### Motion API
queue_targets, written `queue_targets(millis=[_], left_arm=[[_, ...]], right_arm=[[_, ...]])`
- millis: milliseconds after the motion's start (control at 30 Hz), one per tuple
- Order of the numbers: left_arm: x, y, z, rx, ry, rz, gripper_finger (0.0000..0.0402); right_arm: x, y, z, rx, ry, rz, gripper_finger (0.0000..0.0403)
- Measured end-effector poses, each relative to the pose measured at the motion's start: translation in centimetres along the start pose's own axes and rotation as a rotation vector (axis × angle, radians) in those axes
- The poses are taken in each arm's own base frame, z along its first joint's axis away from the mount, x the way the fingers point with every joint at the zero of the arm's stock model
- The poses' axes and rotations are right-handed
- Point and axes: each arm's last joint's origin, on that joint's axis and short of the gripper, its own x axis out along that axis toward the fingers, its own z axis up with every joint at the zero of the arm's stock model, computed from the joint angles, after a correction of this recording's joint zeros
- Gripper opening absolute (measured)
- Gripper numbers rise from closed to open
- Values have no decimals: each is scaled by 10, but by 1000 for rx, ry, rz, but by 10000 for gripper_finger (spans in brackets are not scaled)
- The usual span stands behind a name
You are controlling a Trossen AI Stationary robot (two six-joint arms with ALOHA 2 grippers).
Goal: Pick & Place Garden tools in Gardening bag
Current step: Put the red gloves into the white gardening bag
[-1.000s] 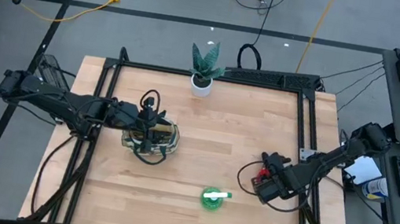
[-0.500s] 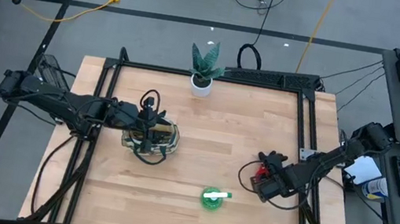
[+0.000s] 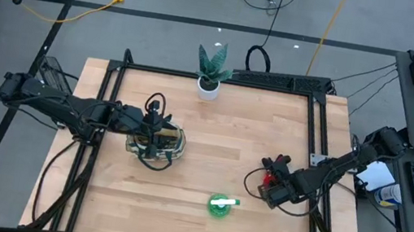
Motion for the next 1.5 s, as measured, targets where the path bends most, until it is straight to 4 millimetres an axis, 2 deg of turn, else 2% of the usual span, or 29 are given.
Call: queue_targets(millis=[167,600,1133,1500], left_arm=[[0,0,0,0,0,0,140],[0,0,0,0,0,0,140],[0,0,0,-20,1,0,140],[0,0,0,-27,1,0,140]], right_arm=[[-5,-1,2,0,-24,36,35],[-19,-1,8,-80,-158,172,32],[-24,16,14,-253,-287,304,32],[-26,26,31,-328,-355,371,31]])
